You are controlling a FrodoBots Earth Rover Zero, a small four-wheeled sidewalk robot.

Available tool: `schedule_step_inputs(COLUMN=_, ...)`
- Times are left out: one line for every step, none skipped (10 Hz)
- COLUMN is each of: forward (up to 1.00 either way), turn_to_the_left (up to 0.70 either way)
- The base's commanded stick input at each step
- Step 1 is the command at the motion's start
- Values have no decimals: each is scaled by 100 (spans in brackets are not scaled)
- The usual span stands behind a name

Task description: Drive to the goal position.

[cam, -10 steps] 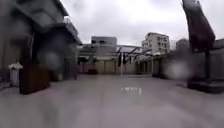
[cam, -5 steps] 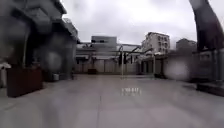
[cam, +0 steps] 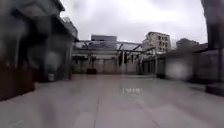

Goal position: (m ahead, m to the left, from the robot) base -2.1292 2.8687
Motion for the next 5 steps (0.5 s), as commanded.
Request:
schedule_step_inputs(forward=70, turn_to_the_left=0)
schedule_step_inputs(forward=70, turn_to_the_left=0)
schedule_step_inputs(forward=70, turn_to_the_left=0)
schedule_step_inputs(forward=70, turn_to_the_left=0)
schedule_step_inputs(forward=70, turn_to_the_left=0)
